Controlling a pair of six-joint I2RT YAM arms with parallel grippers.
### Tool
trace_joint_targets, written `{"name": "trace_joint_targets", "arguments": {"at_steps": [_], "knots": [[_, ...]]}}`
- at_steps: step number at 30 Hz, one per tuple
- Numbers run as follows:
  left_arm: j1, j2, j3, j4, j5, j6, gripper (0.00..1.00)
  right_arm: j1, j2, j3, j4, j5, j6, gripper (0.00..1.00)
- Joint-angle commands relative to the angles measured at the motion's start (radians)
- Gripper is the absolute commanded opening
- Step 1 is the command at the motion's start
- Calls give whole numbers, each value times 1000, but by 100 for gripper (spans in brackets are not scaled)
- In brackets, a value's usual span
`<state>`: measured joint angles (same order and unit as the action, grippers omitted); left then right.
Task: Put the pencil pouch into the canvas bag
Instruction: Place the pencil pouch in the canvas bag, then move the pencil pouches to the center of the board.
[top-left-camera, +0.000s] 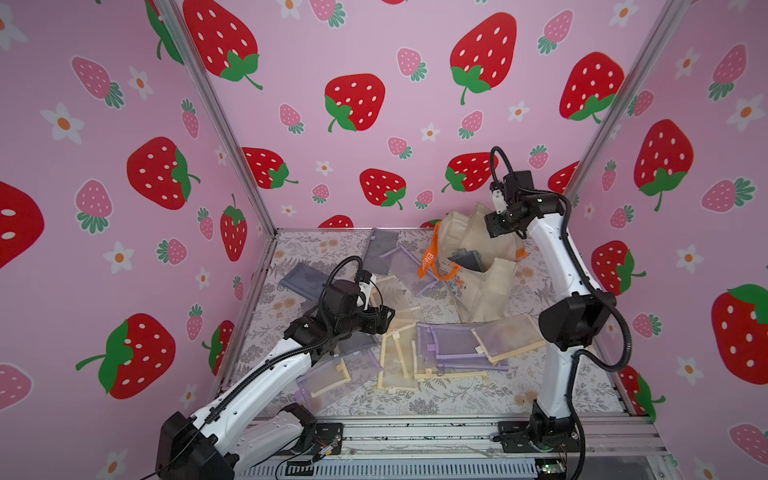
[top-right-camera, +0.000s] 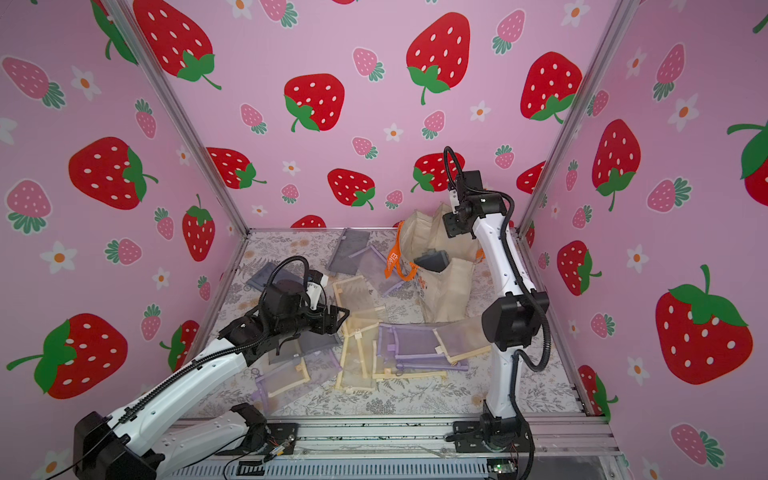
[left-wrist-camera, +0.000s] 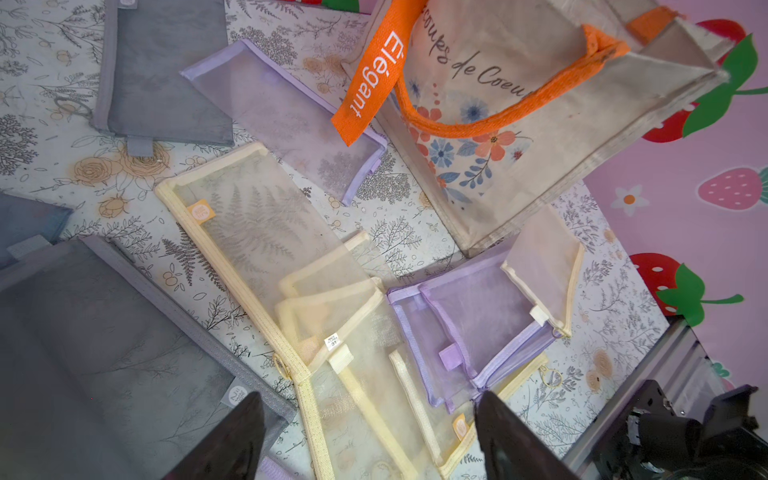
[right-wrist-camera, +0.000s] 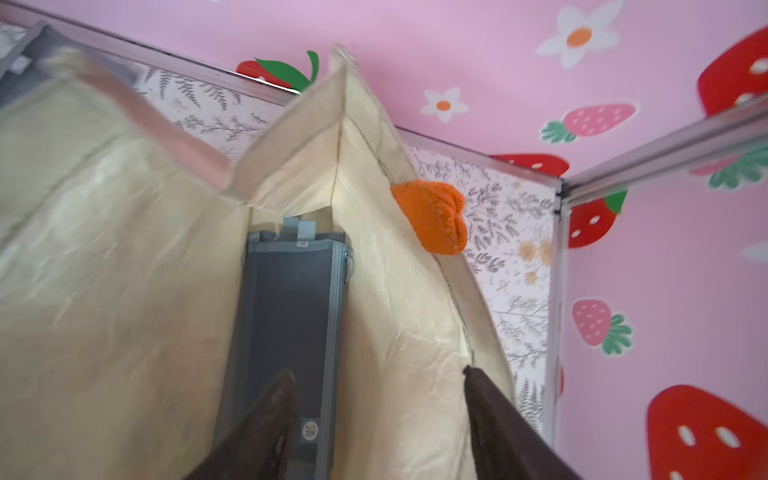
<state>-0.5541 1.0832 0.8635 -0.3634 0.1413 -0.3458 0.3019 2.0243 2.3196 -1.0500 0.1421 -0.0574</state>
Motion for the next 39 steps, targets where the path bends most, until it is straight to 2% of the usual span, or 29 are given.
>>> {"name": "trace_joint_targets", "arguments": {"at_steps": [1,4,7,9,12,16,20,24,28,34,39], "knots": [[6,63,61,-72,-19,-35,82,87,-132,-18,-39,4,-24,73],[5,142,55,-51,60,-85,81,165,-285,-201,4,-47,0,78],[-21,230,43,12,129,-142,80,185,-479,-477,105,-190,86,82],[-57,291,54,39,134,-168,79,195,-598,-648,165,-266,140,84],[-108,376,92,57,126,-192,77,213,-745,-871,202,-316,197,85],[-170,468,154,63,109,-200,72,218,-905,-1105,233,-335,260,85],[-257,519,219,52,61,-192,72,218,-1065,-1302,217,-295,373,85],[-285,559,233,73,43,-211,72,221,-1189,-1466,217,-244,487,84],[-305,592,260,96,56,-207,72,230,-1181,-1551,312,-250,577,84],[-333,639,297,86,5,-203,68,229,-1128,-1733,519,-162,689,84],[-311,560,214,111,2,-216,67,230,-960,-1846,717,-212,752,83]]}}
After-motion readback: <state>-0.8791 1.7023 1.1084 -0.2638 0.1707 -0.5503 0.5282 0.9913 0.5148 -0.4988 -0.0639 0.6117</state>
